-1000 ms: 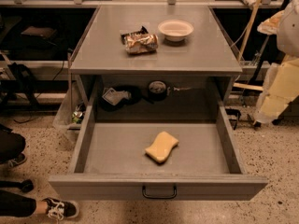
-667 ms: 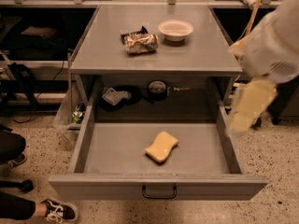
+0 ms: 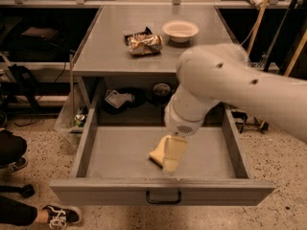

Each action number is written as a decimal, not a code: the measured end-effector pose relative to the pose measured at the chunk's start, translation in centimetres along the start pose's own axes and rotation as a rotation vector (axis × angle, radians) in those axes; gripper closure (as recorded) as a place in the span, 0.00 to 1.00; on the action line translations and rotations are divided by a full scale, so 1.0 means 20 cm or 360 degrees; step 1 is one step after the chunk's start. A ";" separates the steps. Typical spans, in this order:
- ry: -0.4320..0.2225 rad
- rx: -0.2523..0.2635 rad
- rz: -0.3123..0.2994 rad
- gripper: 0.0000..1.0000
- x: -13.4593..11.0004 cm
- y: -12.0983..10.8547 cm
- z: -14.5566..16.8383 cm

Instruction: Pick sponge from top drawer and place on counter

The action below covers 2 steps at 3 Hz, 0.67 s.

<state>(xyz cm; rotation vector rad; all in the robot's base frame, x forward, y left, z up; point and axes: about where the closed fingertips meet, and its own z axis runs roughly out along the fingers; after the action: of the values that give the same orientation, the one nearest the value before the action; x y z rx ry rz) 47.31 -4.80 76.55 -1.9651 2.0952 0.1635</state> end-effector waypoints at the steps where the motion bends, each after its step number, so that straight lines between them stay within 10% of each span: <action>1: 0.0102 -0.0051 0.0124 0.00 -0.04 -0.14 0.44; 2: 0.0101 -0.0050 0.0123 0.00 -0.04 -0.14 0.44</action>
Offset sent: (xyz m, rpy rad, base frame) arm 0.0296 0.0210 -0.0591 -0.0360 0.0332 -0.0332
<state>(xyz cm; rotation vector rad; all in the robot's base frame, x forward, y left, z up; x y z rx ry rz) 51.08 -1.96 68.67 -1.9326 2.2232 0.1516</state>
